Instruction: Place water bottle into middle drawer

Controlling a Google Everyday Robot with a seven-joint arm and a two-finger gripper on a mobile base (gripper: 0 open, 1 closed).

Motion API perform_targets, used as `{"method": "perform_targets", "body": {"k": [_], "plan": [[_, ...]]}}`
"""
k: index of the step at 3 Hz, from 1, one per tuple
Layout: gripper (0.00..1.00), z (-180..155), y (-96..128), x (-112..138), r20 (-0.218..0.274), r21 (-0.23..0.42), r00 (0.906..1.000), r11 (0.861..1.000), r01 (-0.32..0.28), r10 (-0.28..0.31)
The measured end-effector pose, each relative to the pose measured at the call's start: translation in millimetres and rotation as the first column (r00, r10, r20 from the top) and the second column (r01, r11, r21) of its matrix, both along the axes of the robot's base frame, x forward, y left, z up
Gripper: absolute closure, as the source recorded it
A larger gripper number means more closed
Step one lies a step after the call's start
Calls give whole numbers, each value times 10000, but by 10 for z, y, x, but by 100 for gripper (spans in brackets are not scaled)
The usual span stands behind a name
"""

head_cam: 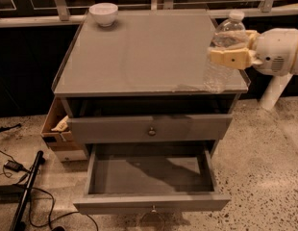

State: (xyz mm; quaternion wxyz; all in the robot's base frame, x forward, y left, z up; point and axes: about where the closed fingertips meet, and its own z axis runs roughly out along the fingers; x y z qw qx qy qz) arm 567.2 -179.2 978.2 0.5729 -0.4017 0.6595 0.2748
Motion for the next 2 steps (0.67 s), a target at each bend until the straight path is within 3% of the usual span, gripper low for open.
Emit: {"method": "perform_targets", "body": {"k": [1, 2], "plan": [[100, -1, 14, 2, -1, 0, 10000, 10000, -26, 26], [100, -253, -2, -106, -87, -78, 9999, 9999, -110, 109]]}}
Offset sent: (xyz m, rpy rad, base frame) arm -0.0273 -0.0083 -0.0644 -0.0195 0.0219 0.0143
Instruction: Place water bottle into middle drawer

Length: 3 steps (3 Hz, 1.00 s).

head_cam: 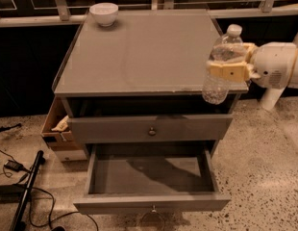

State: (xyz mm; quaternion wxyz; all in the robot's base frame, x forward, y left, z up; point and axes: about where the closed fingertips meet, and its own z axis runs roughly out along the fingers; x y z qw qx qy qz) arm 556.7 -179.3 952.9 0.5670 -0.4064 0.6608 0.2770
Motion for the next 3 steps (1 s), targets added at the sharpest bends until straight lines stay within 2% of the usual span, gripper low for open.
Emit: {"method": "perform_targets", "body": {"k": [1, 2, 3], "plan": [[100, -354, -5, -191, -182, 111, 9998, 9999, 12, -10], [100, -868, 23, -346, -232, 389, 9997, 9992, -38, 48], [100, -1585, 124, -424, -72, 743, 9993, 9966, -362, 368]]}}
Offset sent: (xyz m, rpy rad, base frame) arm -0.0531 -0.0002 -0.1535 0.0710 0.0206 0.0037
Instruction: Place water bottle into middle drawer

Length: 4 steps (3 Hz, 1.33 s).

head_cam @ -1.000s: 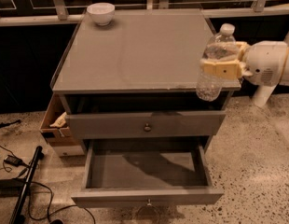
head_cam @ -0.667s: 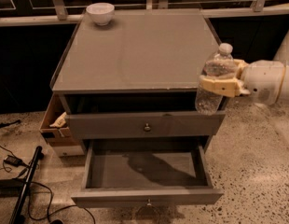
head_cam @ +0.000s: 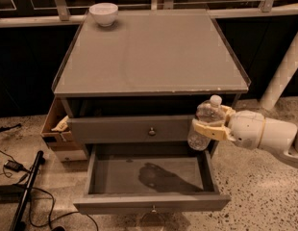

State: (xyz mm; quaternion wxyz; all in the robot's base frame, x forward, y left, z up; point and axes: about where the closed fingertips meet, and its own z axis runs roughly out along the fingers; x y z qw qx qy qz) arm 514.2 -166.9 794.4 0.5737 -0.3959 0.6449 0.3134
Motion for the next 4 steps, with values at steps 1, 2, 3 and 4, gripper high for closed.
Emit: {"method": "perform_targets", "body": {"k": [1, 2, 3, 4], "plan": [[100, -1, 0, 0, 1, 0, 10000, 10000, -2, 2], [100, -278, 35, -12, 270, -66, 9991, 9995, -312, 314], [100, -759, 156, -16, 469, -7, 9947, 9958, -920, 920], [100, -1224, 324, -37, 475, 166, 9873, 9881, -1528, 1519]]}}
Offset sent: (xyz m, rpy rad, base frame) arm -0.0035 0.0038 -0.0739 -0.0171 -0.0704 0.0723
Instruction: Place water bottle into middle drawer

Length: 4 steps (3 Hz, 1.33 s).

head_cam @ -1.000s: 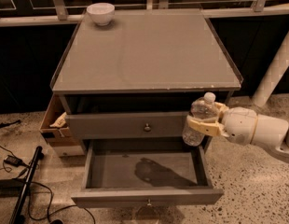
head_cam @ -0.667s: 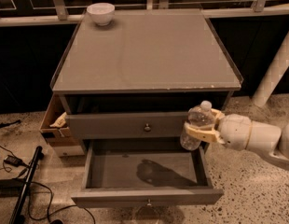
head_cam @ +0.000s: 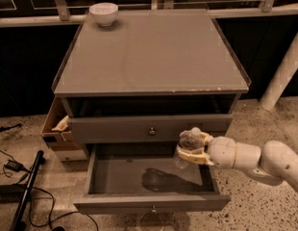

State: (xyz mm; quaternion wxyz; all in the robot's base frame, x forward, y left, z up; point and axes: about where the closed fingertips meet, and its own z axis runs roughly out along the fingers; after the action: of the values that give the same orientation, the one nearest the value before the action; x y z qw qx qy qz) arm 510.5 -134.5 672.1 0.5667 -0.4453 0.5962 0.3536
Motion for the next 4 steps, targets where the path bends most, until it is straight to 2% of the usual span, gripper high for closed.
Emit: {"method": "perform_targets", "body": {"k": [1, 2, 3, 4], "plan": [[100, -554, 219, -83, -220, 67, 9969, 9971, -758, 759], [100, -992, 338, -147, -356, -14, 9919, 9925, -1220, 1219], [100, -1009, 347, -151, -374, 8, 9917, 9924, -1232, 1231], [100, -1194, 321, -123, -260, -61, 9926, 9929, -1187, 1185]]}}
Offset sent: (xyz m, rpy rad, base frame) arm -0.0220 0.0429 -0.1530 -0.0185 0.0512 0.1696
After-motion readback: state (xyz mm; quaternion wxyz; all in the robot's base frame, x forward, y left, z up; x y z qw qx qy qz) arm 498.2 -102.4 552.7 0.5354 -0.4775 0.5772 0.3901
